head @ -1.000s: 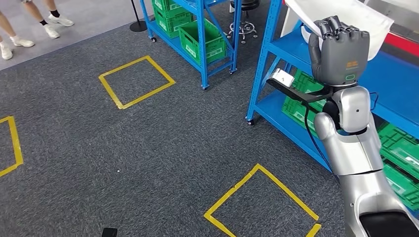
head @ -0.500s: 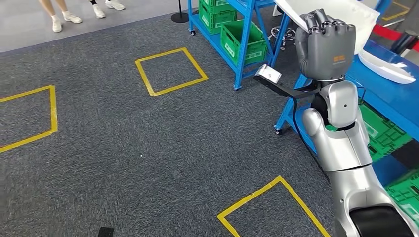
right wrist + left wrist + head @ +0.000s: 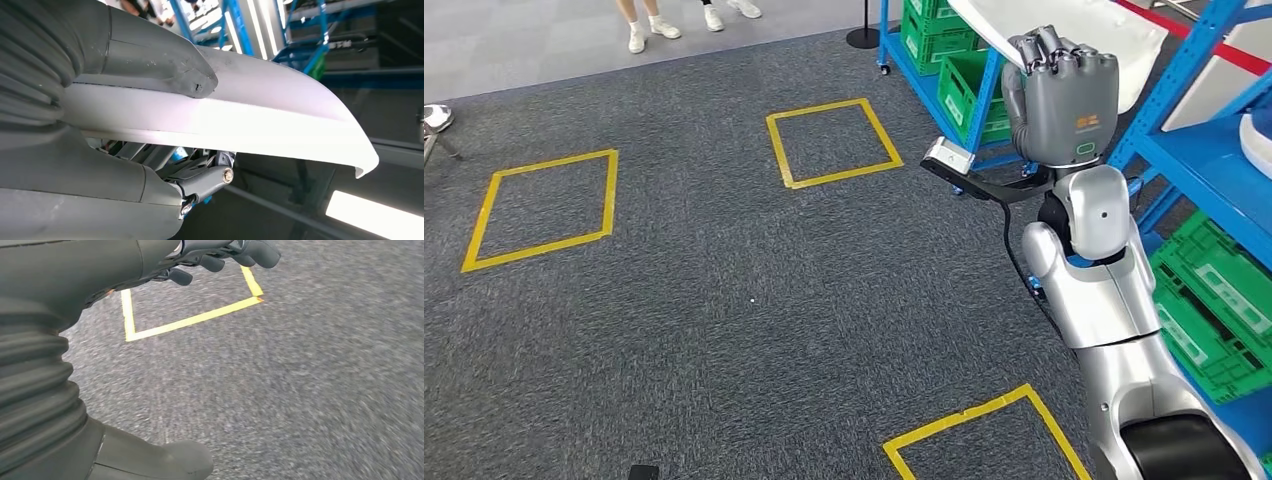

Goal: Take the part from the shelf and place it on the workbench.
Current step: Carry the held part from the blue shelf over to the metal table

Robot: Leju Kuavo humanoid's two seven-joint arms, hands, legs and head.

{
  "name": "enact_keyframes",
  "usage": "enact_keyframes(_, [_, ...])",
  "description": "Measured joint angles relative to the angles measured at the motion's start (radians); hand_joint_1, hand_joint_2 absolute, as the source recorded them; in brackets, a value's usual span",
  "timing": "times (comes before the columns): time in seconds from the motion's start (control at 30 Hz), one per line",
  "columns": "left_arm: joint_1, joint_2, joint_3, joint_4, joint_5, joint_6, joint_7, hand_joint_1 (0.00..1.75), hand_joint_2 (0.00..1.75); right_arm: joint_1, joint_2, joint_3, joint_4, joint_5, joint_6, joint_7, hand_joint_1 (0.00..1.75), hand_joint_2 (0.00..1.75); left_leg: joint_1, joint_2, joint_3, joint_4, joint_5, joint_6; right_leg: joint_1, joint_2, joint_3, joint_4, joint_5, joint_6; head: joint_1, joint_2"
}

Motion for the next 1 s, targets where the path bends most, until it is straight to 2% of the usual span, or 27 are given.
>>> enact_keyframes(0.03, [0.001,0.000,0.000,0.000,0.000,0.000,0.000,0.00,1.75,0.000,0.000,0.000,0.001,-0.001,0.002,-0.001,1.75,1.75,0.001,0.004,-0.010,0.024,-0.003,-0.002,0.001,-0.014,0.000,0.000,-0.001,0.000,0.000,0.000])
enact_keyframes(0.07, [0.001,0.000,0.000,0.000,0.000,0.000,0.000,0.00,1.75,-0.001,0.000,0.001,0.002,-0.001,0.005,-0.002,1.75,1.75,0.002,0.007,0.002,0.008,0.013,-0.003,0.001,-0.028,0.001,0.000,-0.002,0.001,0.000,0.000])
enact_keyframes(0.1, [0.001,0.000,0.000,0.000,-0.001,0.000,0.000,0.00,1.75,-0.002,0.000,0.001,0.003,-0.001,0.007,-0.002,1.75,1.75,0.003,0.016,0.034,-0.049,0.042,-0.002,0.001,-0.041,0.003,0.001,-0.004,0.003,0.000,0.000])
enact_keyframes(0.17, [0.000,0.000,0.000,0.000,-0.004,-0.001,0.001,0.00,1.75,-0.007,-0.001,0.001,0.005,-0.002,0.010,-0.002,1.75,1.75,-0.001,0.057,0.116,-0.192,0.092,0.005,0.004,-0.064,0.007,0.003,-0.010,0.010,0.000,0.000])
enact_keyframes(0.2, [-0.002,0.000,0.000,0.000,-0.006,-0.001,0.002,0.00,1.75,-0.010,-0.002,0.001,0.006,-0.002,0.012,-0.002,1.75,1.75,-0.005,0.072,0.142,-0.239,0.103,0.012,0.007,-0.074,0.009,0.004,-0.013,0.014,0.001,0.000])
enact_keyframes(0.23, [-0.003,0.000,0.000,0.000,-0.008,-0.002,0.003,0.00,1.75,-0.012,-0.003,0.001,0.008,-0.001,0.013,-0.002,1.75,1.75,-0.008,0.079,0.153,-0.260,0.104,0.019,0.009,-0.083,0.011,0.005,-0.015,0.019,0.002,0.000])
enact_keyframes(0.3, [-0.005,0.000,0.000,0.000,-0.011,-0.002,0.005,0.00,1.75,-0.015,-0.005,0.002,0.011,-0.001,0.015,-0.004,1.75,1.75,-0.010,0.056,0.153,-0.264,0.105,0.034,0.010,-0.101,0.016,0.003,-0.018,0.030,0.005,0.000])
enact_keyframes(0.33, [-0.005,0.000,0.000,-0.001,-0.011,-0.002,0.006,0.00,1.75,-0.016,-0.006,0.002,0.012,0.000,0.015,-0.004,1.75,1.75,-0.009,0.044,0.155,-0.268,0.107,0.039,0.007,-0.092,0.016,0.007,-0.024,0.037,0.005,0.000])
enact_keyframes(0.4, [-0.007,0.000,0.000,-0.001,-0.011,-0.004,0.006,0.00,1.75,-0.017,-0.009,0.002,0.014,0.000,0.015,-0.004,1.75,1.75,-0.003,0.023,0.159,-0.274,0.112,0.051,0.001,-0.037,-0.007,0.064,-0.060,0.047,0.007,0.000])
enact_keyframes(0.43, [-0.010,0.000,0.000,-0.001,-0.012,-0.004,0.006,0.00,1.75,-0.017,-0.012,0.002,0.015,0.000,0.015,-0.005,1.75,1.75,-0.001,0.012,0.159,-0.275,0.113,0.054,-0.001,-0.004,-0.038,0.126,-0.090,0.051,0.008,0.000])
enact_keyframes(0.47, [-0.012,0.001,0.000,-0.001,-0.012,-0.005,0.007,0.00,1.75,-0.016,-0.015,0.002,0.017,0.000,0.015,-0.005,1.75,1.75,-0.001,0.000,0.158,-0.274,0.113,0.056,-0.001,0.014,-0.075,0.199,-0.121,0.053,0.009,0.000])
enact_keyframes(0.5, [-0.012,0.001,0.000,-0.001,-0.012,-0.005,0.007,0.00,1.75,-0.014,-0.018,0.002,0.019,0.000,0.015,-0.005,1.75,1.75,-0.001,-0.014,0.158,-0.273,0.113,0.057,-0.001,0.021,-0.109,0.263,-0.141,0.054,0.010,0.000])
enact_keyframes(0.53, [-0.011,0.001,0.000,0.000,-0.012,-0.005,0.007,0.00,1.75,-0.013,-0.019,0.002,0.022,0.000,0.016,-0.005,1.75,1.75,-0.001,-0.028,0.158,-0.272,0.113,0.057,-0.002,0.023,-0.132,0.298,-0.143,0.054,0.010,0.000])
enact_keyframes(0.57, [-0.011,0.000,0.000,0.000,-0.012,-0.005,0.007,0.00,1.75,-0.012,-0.020,0.002,0.023,0.000,0.016,-0.005,1.75,1.75,0.000,-0.042,0.158,-0.270,0.112,0.057,-0.002,0.025,-0.133,0.289,-0.123,0.053,0.010,0.000])
enact_keyframes(0.6, [-0.010,0.000,0.000,0.000,-0.012,-0.006,0.007,0.00,1.75,-0.012,-0.020,0.002,0.024,0.000,0.016,-0.005,1.75,1.75,0.001,-0.056,0.158,-0.267,0.112,0.055,-0.004,0.030,-0.114,0.239,-0.088,0.052,0.010,0.000])
enact_keyframes(0.67, [-0.011,-0.001,0.000,0.000,-0.012,-0.006,0.007,0.00,1.75,-0.014,-0.020,0.002,0.025,0.000,0.016,-0.005,1.75,1.75,0.002,-0.084,0.155,-0.260,0.109,0.047,-0.009,0.068,-0.050,0.095,-0.023,0.051,0.010,0.000])
enact_keyframes(0.7, [-0.011,-0.001,0.000,-0.001,-0.012,-0.006,0.007,0.00,1.75,-0.014,-0.021,0.002,0.026,0.000,0.016,-0.005,1.75,1.75,0.003,-0.096,0.151,-0.257,0.109,0.041,-0.010,0.085,-0.027,0.047,-0.008,0.050,0.010,0.000])
enact_keyframes(0.73, [-0.011,0.000,0.000,-0.001,-0.012,-0.006,0.007,0.00,1.75,-0.015,-0.022,0.002,0.026,0.000,0.016,-0.005,1.75,1.75,0.003,-0.107,0.147,-0.256,0.110,0.033,-0.010,0.097,-0.017,0.023,-0.005,0.048,0.010,0.000])
enact_keyframes(0.77, [-0.010,0.000,0.000,0.000,-0.012,-0.006,0.007,0.00,1.75,-0.015,-0.022,0.002,0.026,0.000,0.016,-0.005,1.75,1.75,0.004,-0.118,0.142,-0.259,0.113,0.025,-0.007,0.095,-0.016,0.021,-0.007,0.044,0.010,0.000])
enact_keyframes(0.8, [-0.008,0.000,0.000,0.000,-0.012,-0.006,0.007,0.00,1.75,-0.015,-0.022,0.002,0.027,-0.001,0.016,-0.004,1.75,1.75,0.005,-0.128,0.137,-0.262,0.117,0.018,-0.008,0.082,-0.015,0.020,-0.004,0.037,0.010,0.000])
enact_keyframes(0.83, [-0.006,0.000,0.000,0.000,-0.012,-0.006,0.007,0.00,1.75,-0.017,-0.021,0.002,0.027,-0.001,0.016,-0.005,1.75,1.75,0.005,-0.122,0.134,-0.261,0.118,0.012,-0.008,0.071,-0.014,0.016,-0.001,0.030,0.010,0.000])
enact_keyframes(0.87, [-0.006,0.000,0.000,0.000,-0.012,-0.006,0.007,0.00,1.75,-0.018,-0.020,0.002,0.027,0.000,0.015,-0.005,1.75,1.75,0.003,-0.100,0.125,-0.249,0.109,0.007,-0.009,0.059,-0.013,0.012,0.002,0.022,0.007,0.000])
enact_keyframes(0.9, [-0.007,0.000,0.000,0.000,-0.012,-0.006,0.007,0.00,1.75,-0.019,-0.019,0.002,0.027,0.000,0.015,-0.005,1.75,1.75,0.001,-0.068,0.109,-0.217,0.090,0.004,-0.009,0.046,-0.011,0.008,0.004,0.015,0.005,0.000])
enact_keyframes(0.93, [-0.008,-0.001,0.000,0.000,-0.012,-0.006,0.007,0.00,1.75,-0.020,-0.019,0.002,0.027,0.000,0.015,-0.005,1.75,1.75,0.000,-0.032,0.087,-0.164,0.060,0.002,-0.006,0.033,-0.010,0.007,0.004,0.010,0.003,0.000])
enact_keyframes(0.97, [-0.010,-0.001,0.000,0.000,-0.012,-0.006,0.007,0.00,1.75,-0.020,-0.020,0.002,0.028,0.000,0.016,-0.005,1.75,1.75,-0.001,-0.008,0.055,-0.096,0.025,0.000,-0.003,0.021,-0.010,0.006,0.003,0.006,0.001,0.000])
enact_keyframes(1.0, [-0.010,-0.001,0.000,0.000,-0.012,-0.006,0.007,0.00,1.75,-0.020,-0.020,0.003,0.029,0.000,0.017,-0.006,1.75,1.75,0.000,0.002,0.024,-0.029,-0.002,-0.002,-0.001,0.007,-0.010,0.007,0.002,0.004,0.001,0.000])
